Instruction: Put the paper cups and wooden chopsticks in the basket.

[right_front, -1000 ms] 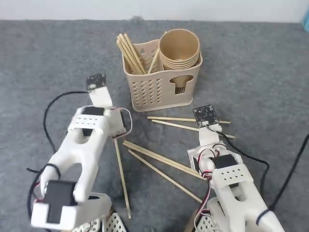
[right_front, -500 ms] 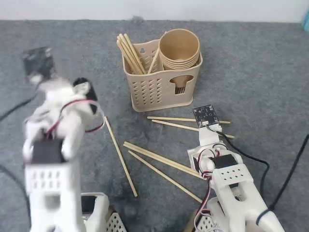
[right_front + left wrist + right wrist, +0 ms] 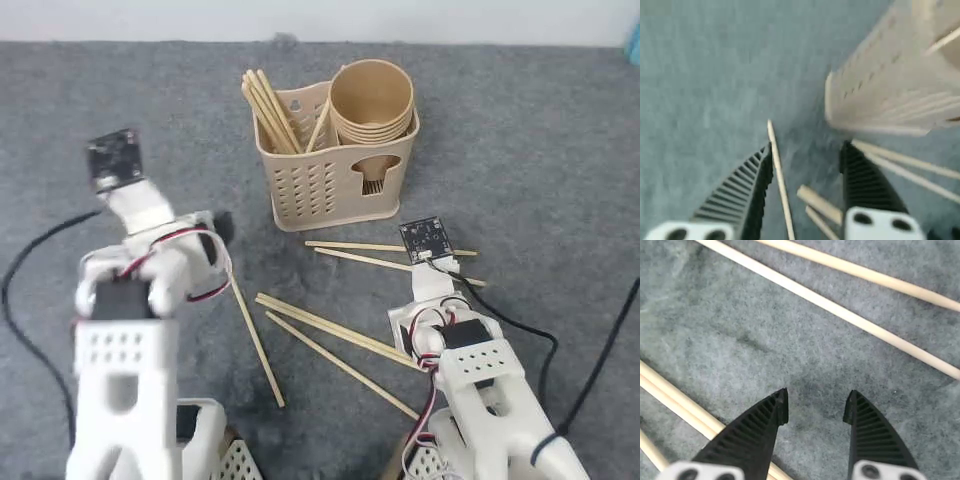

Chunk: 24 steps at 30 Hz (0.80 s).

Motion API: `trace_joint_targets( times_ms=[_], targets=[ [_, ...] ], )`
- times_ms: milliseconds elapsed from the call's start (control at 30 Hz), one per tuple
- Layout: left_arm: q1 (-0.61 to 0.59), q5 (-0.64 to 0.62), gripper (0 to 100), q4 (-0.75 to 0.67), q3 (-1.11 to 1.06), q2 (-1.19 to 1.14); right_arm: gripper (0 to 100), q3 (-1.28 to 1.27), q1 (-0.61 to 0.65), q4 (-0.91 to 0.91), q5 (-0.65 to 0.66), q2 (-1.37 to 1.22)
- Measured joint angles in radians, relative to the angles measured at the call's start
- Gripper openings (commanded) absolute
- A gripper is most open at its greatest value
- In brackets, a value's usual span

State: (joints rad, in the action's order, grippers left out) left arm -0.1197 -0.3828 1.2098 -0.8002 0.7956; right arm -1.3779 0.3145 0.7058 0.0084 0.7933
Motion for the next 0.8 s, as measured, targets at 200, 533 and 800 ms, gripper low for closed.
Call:
trace_joint_targets(
  times_ms=[200, 533, 800],
  targets=[
    [0.068, -0.009, 24, -0.029, -0.003, -0.338, 18.8, 0.000, 0.000, 0.000, 0.000, 0.000],
    [0.074, -0.110, 18, -0.127, 0.063, -0.764, 18.8, 0.000, 0.000, 0.000, 0.000, 0.000],
    [0.075, -0.118, 1, -0.253, 0.072, -0.799, 18.8, 0.000, 0.000, 0.000, 0.000, 0.000]
  ],
)
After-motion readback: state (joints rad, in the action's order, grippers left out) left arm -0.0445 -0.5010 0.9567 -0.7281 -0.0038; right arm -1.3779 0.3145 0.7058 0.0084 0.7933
